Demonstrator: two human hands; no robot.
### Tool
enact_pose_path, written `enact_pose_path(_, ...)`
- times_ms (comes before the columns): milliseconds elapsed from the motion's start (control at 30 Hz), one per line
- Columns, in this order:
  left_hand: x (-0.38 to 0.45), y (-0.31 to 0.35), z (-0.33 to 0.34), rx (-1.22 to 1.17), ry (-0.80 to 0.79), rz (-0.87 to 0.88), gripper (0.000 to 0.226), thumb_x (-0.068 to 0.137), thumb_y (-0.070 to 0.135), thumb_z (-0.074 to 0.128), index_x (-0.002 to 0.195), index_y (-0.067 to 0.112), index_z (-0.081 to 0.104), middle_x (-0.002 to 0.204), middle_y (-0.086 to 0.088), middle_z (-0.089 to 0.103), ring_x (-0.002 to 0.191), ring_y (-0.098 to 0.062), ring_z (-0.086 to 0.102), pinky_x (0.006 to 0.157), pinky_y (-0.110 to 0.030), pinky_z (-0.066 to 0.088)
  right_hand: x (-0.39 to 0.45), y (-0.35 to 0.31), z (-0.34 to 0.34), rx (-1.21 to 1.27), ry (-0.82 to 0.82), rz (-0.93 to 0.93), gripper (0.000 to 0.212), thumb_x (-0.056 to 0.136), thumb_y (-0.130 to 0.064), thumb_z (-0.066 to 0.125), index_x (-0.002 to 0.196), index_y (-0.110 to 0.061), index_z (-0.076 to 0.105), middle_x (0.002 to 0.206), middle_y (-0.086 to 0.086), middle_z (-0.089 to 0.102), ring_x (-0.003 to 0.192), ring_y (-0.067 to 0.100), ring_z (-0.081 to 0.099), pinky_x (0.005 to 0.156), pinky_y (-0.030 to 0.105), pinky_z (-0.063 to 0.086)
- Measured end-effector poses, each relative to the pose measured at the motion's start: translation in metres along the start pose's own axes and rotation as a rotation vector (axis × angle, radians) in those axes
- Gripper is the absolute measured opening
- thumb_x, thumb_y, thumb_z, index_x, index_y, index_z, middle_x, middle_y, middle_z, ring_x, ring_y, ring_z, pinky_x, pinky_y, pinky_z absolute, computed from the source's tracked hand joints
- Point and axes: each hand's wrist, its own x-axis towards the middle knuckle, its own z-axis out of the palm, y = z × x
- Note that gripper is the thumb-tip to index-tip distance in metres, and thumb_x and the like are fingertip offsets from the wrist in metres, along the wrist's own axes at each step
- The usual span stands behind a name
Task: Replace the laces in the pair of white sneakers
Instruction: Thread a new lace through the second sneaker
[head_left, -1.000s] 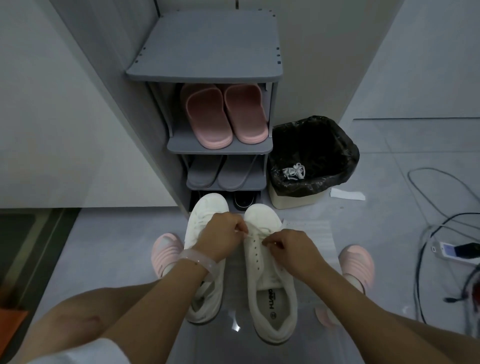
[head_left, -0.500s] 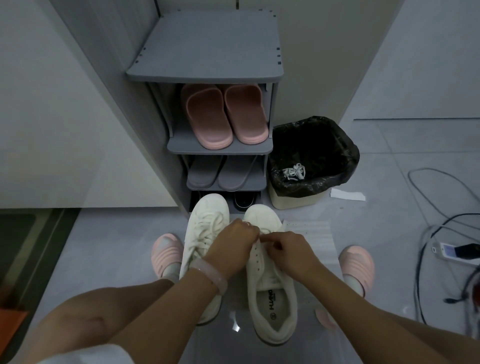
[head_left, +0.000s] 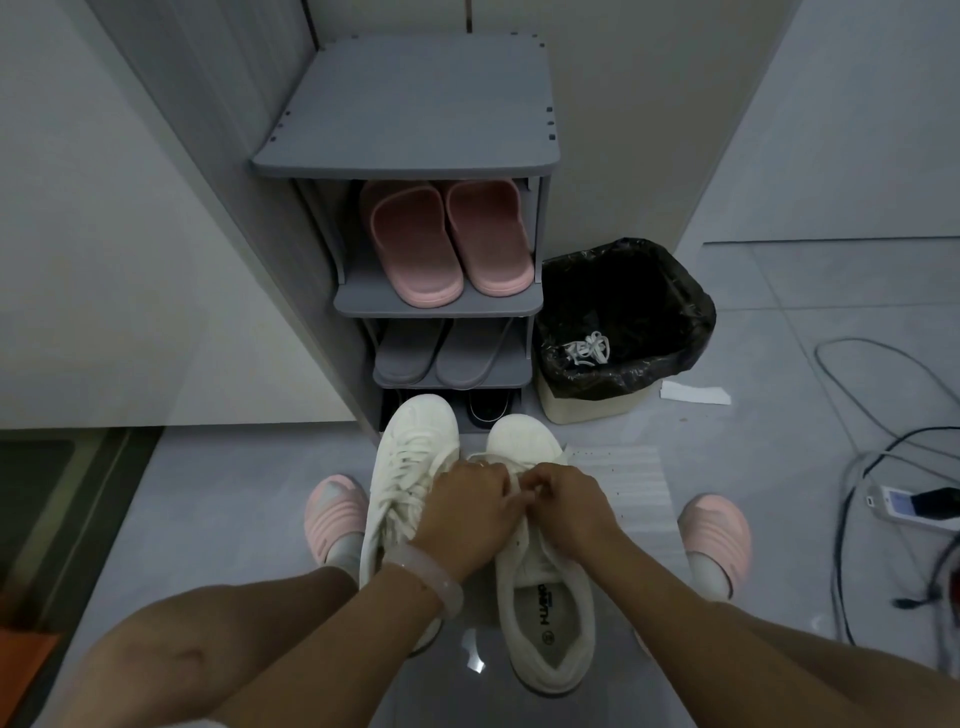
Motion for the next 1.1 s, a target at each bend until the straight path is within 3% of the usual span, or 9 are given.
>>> enact_pose_path(167, -0.007, 0.009, -0.006, 0.167, 0.054, 0.035, 0.043, 0.079, 0.045, 0.048, 0.106, 0.012, 0.045, 0.109, -0.006, 0.049, 0.101, -0.023, 0.045, 0.081, -0.031, 0.034, -0.003, 0.002, -0.011, 0.026, 0.071, -0.065, 0.015, 0.091, -0.013, 0.052, 0.085, -0.007, 0.065, 0.099, 0.013, 0.059, 0.08, 0.015, 0.051, 0.064, 0.018, 0.037)
enact_pose_path(300, -0.012, 0.015, -0.006, 0.017, -0.156, -0.04, 0.029, 0.083, 0.037, 0.051, 0.075, 0.01, 0.048, 0.083, -0.006, 0.058, 0.079, -0.022, 0.058, 0.063, -0.026, 0.041, -0.009, 0.008, -0.034, 0.441, 0.113, 0.047, 0.025, 0.088, 0.001, 0.054, 0.067, -0.011, 0.056, 0.088, 0.009, 0.054, 0.077, 0.025, 0.058, 0.068, 0.042, 0.057)
enact_pose_path(400, -0.007, 0.006, -0.01, -0.136, -0.24, -0.119, 0.038, 0.082, 0.028, 0.055, 0.052, 0.012, 0.037, 0.054, 0.001, 0.043, 0.05, -0.011, 0.042, 0.046, -0.02, 0.03, -0.004, 0.039, -0.076, 0.533, 0.497, 0.258, 0.018, 0.09, 0.002, 0.05, 0.076, -0.004, 0.061, 0.078, 0.013, 0.058, 0.076, 0.035, 0.061, 0.078, 0.051, 0.054)
enact_pose_path(467, -0.006, 0.001, -0.011, -0.2, -0.269, -0.148, 0.04, 0.081, 0.026, 0.057, 0.048, 0.013, 0.037, 0.05, 0.002, 0.041, 0.047, -0.009, 0.039, 0.043, -0.017, 0.029, -0.003, 0.064, -0.106, 0.425, 0.772, 0.442, 0.02, 0.092, -0.005, 0.049, 0.096, 0.008, 0.064, 0.095, 0.023, 0.062, 0.092, 0.043, 0.06, 0.086, 0.049, 0.049)
enact_pose_path(533, -0.007, 0.0, -0.011, -0.23, -0.282, -0.158, 0.038, 0.08, 0.027, 0.058, 0.049, 0.015, 0.039, 0.052, 0.003, 0.044, 0.048, -0.008, 0.041, 0.043, -0.014, 0.03, -0.007, 0.074, -0.113, 0.228, 0.871, 0.497, 0.025, 0.091, -0.008, 0.049, 0.106, 0.008, 0.062, 0.112, 0.031, 0.056, 0.102, 0.044, 0.055, 0.088, 0.043, 0.044)
enact_pose_path(600, -0.009, 0.0, -0.009, -0.246, -0.277, -0.151, 0.032, 0.08, 0.03, 0.059, 0.055, 0.018, 0.042, 0.06, 0.004, 0.049, 0.054, -0.007, 0.045, 0.047, -0.015, 0.033, -0.01, 0.062, -0.101, 0.068, 0.751, 0.338, 0.032, 0.088, -0.007, 0.054, 0.119, 0.0, 0.057, 0.126, 0.029, 0.046, 0.115, 0.042, 0.044, 0.095, 0.041, 0.037)
enact_pose_path(767, -0.011, -0.001, -0.012, -0.201, -0.234, -0.054, 0.03, 0.086, 0.03, 0.056, 0.063, 0.024, 0.037, 0.067, 0.008, 0.046, 0.069, -0.012, 0.047, 0.06, -0.023, 0.034, -0.016, 0.022, -0.042, -0.36, 0.186, -0.436, 0.031, 0.09, -0.019, 0.054, 0.12, -0.02, 0.061, 0.126, 0.002, 0.05, 0.12, 0.021, 0.041, 0.095, 0.026, 0.03)
enact_pose_path(933, -0.01, -0.004, -0.013, -0.152, -0.243, 0.026, 0.034, 0.09, 0.026, 0.051, 0.06, 0.02, 0.036, 0.063, 0.007, 0.042, 0.071, -0.013, 0.044, 0.061, -0.022, 0.029, -0.008, 0.017, -0.021, -0.525, 0.109, -0.402, 0.03, 0.091, -0.01, 0.043, 0.119, -0.019, 0.05, 0.118, 0.001, 0.048, 0.106, 0.02, 0.047, 0.084, 0.027, 0.035)
enact_pose_path(1100, -0.008, -0.004, -0.015, -0.252, -0.25, -0.063, 0.018, 0.086, 0.03, 0.058, 0.089, 0.012, 0.059, 0.086, 0.0, 0.058, 0.079, -0.01, 0.053, 0.068, -0.019, 0.038, -0.006, 0.019, -0.021, -0.604, 0.11, -0.333, 0.03, 0.087, 0.001, 0.039, 0.112, -0.015, 0.044, 0.108, 0.006, 0.056, 0.098, 0.022, 0.051, 0.072, 0.026, 0.033)
